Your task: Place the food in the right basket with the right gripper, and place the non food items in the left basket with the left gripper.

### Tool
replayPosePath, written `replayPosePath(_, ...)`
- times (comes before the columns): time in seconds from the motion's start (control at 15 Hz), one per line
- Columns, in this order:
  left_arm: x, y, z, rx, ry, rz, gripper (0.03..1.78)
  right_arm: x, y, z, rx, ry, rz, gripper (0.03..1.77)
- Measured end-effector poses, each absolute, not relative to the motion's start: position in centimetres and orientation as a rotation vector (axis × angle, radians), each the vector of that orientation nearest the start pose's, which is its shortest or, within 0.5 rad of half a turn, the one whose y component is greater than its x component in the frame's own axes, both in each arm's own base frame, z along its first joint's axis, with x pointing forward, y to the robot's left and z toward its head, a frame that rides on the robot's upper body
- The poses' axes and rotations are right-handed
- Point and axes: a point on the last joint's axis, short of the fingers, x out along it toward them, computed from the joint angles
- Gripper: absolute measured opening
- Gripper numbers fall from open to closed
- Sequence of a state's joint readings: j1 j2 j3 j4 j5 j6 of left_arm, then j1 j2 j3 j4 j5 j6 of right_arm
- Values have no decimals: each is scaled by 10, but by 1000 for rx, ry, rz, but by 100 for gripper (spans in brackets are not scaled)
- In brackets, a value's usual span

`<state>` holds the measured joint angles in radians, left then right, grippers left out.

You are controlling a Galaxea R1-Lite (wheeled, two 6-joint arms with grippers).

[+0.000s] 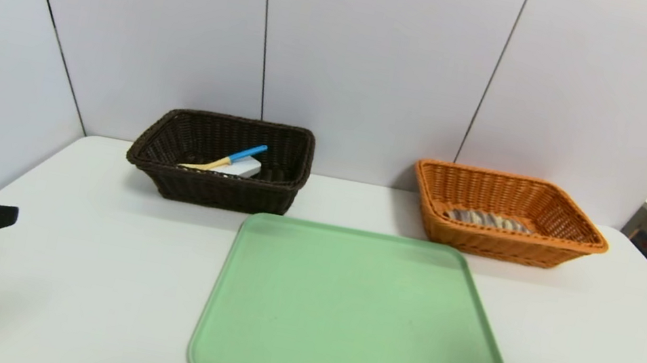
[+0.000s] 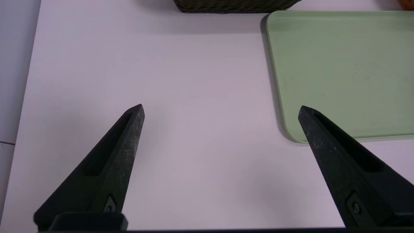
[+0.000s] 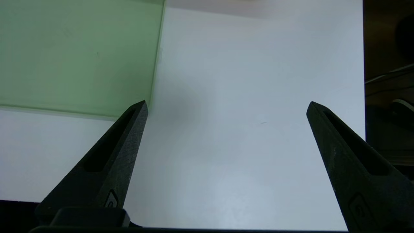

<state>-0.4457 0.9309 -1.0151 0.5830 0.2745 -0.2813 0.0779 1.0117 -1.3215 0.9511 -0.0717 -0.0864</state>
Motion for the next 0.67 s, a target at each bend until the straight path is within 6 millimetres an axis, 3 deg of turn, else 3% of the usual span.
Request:
replayPosePath(0.4,40,-7,252,-113,425,-4,169,-6,-2,294,-110,517,-61,170)
replayPosePath(0.67,23,0,238,-137,405,59,169,-36,-1,276,-93,465,-111,170)
